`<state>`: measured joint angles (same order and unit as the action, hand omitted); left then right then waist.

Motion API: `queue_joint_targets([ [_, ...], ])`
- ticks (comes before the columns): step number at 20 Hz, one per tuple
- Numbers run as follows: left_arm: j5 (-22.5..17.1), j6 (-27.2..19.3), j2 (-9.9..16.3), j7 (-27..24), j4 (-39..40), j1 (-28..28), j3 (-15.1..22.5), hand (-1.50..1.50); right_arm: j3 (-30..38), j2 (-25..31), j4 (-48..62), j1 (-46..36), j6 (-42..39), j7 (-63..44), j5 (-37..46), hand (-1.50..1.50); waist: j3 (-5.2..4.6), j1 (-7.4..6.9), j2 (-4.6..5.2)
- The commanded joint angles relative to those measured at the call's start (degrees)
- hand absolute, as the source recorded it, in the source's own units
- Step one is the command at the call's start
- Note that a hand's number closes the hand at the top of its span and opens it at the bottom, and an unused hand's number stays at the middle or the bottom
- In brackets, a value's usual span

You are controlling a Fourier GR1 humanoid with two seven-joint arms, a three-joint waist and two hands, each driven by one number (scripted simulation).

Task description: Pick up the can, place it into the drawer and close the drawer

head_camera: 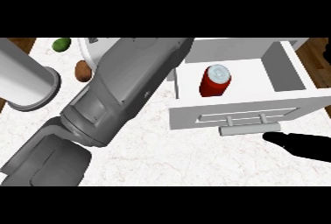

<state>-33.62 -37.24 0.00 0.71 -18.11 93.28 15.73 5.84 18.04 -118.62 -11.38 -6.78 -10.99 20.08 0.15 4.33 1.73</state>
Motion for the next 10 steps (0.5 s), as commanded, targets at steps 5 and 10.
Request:
queue_joint_targets([
  [5, -0.69, -0.46, 0.0, -0.88, 1.39, 0.87, 0.47, -1.5, -9.88, -0.07, 12.97, -5.49, 4.43, 4.14, 16.97, -1.5, -0.04, -2.21, -0.48],
  [10, 1.14, 0.44, 0.0, -0.18, 2.91, 3.04, 0.79, -1.5, -12.88, -0.19, 25.87, -9.94, 8.7, 8.11, 25.04, -1.5, -0.03, -3.31, -0.42],
])
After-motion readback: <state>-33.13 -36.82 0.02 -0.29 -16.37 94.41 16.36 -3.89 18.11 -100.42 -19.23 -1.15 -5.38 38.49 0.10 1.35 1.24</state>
